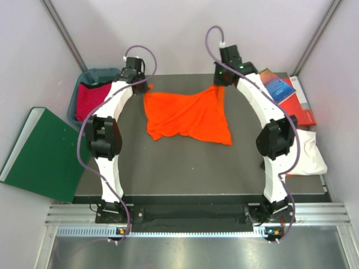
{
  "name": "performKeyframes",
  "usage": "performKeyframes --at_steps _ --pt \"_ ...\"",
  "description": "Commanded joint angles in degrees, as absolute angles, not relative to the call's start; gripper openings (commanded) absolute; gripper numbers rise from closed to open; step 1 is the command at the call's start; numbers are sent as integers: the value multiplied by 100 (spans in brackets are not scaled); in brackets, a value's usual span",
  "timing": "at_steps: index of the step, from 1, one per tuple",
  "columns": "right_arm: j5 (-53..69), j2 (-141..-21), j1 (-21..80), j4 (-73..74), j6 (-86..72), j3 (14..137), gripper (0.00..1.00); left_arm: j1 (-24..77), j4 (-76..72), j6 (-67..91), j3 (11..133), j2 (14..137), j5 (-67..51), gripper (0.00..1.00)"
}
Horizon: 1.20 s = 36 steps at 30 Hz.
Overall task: Fold and stack the t-shirts
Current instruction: Flatten out the tshirt
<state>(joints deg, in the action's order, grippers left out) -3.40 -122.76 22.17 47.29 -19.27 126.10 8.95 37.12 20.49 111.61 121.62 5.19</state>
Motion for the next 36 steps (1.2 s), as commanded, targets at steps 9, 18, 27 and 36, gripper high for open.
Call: performKeyframes --at_steps 9,18,27,36 --pt "-1230 -9942 2004 4605 -1899 12700 0 853 3340 2372 11734 10277 940 0" --pt "-890 -7649 2004 5501 -2003 10550 0 984 4163 3058 10242 8222 492 0" --pt "1158 -4704 2013 7056 -3023 5750 0 1011 6554 4279 6769 5260 571 0" --pt "1828 -3595 2048 8279 -3251 5615 56 1011 8640 4333 6688 4229 194 71"
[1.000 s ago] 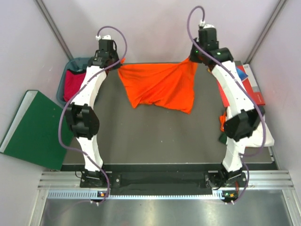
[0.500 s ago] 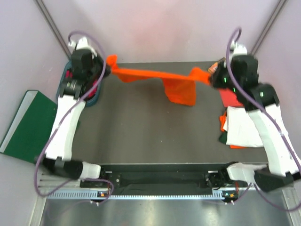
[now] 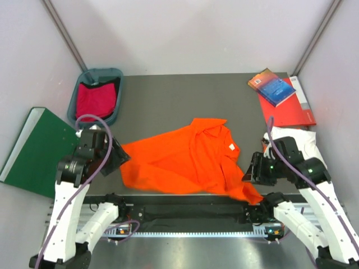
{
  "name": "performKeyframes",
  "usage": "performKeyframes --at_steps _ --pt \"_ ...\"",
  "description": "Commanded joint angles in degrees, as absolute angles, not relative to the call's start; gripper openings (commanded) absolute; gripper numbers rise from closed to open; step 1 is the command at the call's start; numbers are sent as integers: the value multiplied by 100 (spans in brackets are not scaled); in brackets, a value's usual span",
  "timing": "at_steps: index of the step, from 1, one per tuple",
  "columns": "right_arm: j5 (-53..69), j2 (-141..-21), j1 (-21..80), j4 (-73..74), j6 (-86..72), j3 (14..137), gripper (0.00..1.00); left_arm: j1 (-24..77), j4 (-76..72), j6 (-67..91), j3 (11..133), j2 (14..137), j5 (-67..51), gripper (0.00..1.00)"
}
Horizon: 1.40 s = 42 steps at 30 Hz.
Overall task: Fold and stack the t-shirts
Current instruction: Flatten out the tshirt
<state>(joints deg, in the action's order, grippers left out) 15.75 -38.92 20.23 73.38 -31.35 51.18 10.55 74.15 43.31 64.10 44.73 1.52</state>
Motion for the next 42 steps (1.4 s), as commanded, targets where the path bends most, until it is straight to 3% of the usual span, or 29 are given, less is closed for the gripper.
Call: performKeyframes --at_steps 1,2,5,11,15,23,36,42 --pt "1785 -3569 2048 8253 -3304 5877 67 1011 8640 4333 6767 4184 219 99" --pt "1680 -3594 2057 8192 -3279 5984 84 1011 8622 4333 6907 4175 237 99" --pt "1311 -3945 2048 7816 -2945 6187 99 1011 8193 4132 6917 4306 176 99" --pt "756 -5026 2048 6139 -2602 6030 99 1011 6875 3745 6566 5079 254 99" --pt "607 -6001 2057 4898 -2417 5941 98 1011 6206 3551 6398 6218 745 99" --pt "440 -9033 2065 3736 -1767 7487 98 1002 6556 3700 7531 9023 1503 97" --pt "-185 -12048 2048 3454 -1064 10106 98 677 6662 3454 7883 10239 1301 97" --pt "368 -12541 1925 3516 -975 10450 89 527 6776 3436 7805 10301 1485 97"
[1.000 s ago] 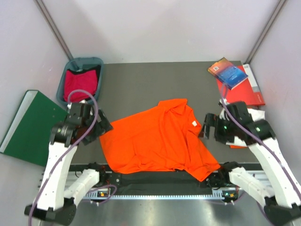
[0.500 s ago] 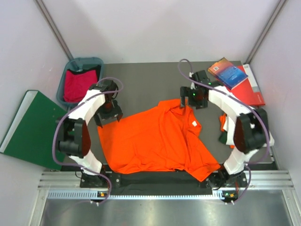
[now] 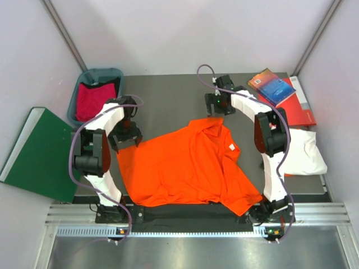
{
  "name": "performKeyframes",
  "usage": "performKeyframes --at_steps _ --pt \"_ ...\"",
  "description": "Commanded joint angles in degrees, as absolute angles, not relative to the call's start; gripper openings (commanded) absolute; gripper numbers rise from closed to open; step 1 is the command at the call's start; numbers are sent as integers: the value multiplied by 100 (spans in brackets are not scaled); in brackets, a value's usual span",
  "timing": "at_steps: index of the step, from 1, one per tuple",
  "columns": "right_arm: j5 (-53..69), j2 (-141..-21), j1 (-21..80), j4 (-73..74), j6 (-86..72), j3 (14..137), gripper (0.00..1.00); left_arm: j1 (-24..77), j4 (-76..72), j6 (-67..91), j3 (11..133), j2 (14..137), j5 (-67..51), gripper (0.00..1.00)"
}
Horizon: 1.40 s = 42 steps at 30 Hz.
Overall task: Fold and stack the t-shirts
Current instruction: Flatten out the tshirt
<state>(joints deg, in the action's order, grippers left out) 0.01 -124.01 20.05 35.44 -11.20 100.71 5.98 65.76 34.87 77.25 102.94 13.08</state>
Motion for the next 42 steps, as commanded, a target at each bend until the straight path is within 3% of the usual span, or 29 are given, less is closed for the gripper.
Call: performKeyframes --at_steps 1,5,8,9,10,13,17,31,42 --pt "456 -12559 1907 3550 -1002 10459 84 527 6776 3454 7787 10275 1485 97" --pt "851 -12568 1898 3849 -1019 10512 77 510 6785 3551 7743 10248 1494 97" --pt "1036 -12446 1898 3885 -1055 10301 64 501 6829 3621 7734 10274 1573 97" --pt "1089 -12419 1898 3902 -1046 10231 58 484 6855 3638 7726 10274 1591 97" --pt "1168 -12419 1898 3955 -1046 10230 41 492 6882 3673 7726 10248 1626 97" --pt "1186 -12375 1907 4043 -1037 10178 12 475 6952 3709 7691 10143 1643 99" --pt "837 -12129 1890 3929 -1089 10090 0 431 7049 3779 7682 9958 1661 99" --pt "264 -12234 906 3313 -1441 10669 0 422 6803 3849 8191 10036 1337 99" --pt "764 -12041 747 3120 -1564 10319 0 501 5020 3911 7972 10679 9 92"
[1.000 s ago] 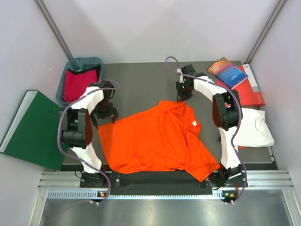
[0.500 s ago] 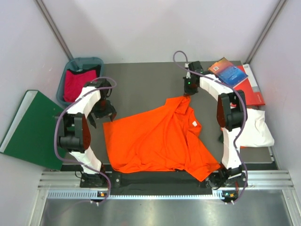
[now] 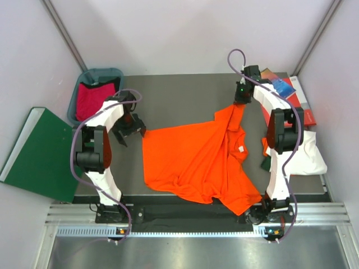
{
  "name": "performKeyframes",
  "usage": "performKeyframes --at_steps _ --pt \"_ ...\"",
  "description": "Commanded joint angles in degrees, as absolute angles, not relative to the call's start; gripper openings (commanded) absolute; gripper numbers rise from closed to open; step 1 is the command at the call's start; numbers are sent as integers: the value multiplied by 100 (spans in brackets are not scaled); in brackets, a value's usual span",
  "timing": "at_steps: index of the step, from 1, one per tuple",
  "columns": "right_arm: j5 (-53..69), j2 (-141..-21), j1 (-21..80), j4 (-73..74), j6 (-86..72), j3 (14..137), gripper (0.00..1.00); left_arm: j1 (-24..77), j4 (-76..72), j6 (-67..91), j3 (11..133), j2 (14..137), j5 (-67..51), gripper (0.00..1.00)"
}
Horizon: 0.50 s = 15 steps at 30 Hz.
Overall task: Fold and stack the t-shirts
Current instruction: Flatten out the tshirt
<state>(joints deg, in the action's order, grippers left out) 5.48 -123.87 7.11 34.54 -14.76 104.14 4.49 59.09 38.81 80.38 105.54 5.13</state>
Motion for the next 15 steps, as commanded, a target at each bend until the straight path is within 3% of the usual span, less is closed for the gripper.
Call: performKeyframes --at_steps 1,12,15 --pt "782 -12032 764 3120 -1547 10301 0 518 4905 3902 7954 10740 -165 92" --pt "817 -11892 809 3146 -1521 10204 0 773 4403 3744 8165 11548 -194 89" --pt "791 -11865 809 3173 -1512 10213 0 905 4430 3692 8323 11767 -71 76"
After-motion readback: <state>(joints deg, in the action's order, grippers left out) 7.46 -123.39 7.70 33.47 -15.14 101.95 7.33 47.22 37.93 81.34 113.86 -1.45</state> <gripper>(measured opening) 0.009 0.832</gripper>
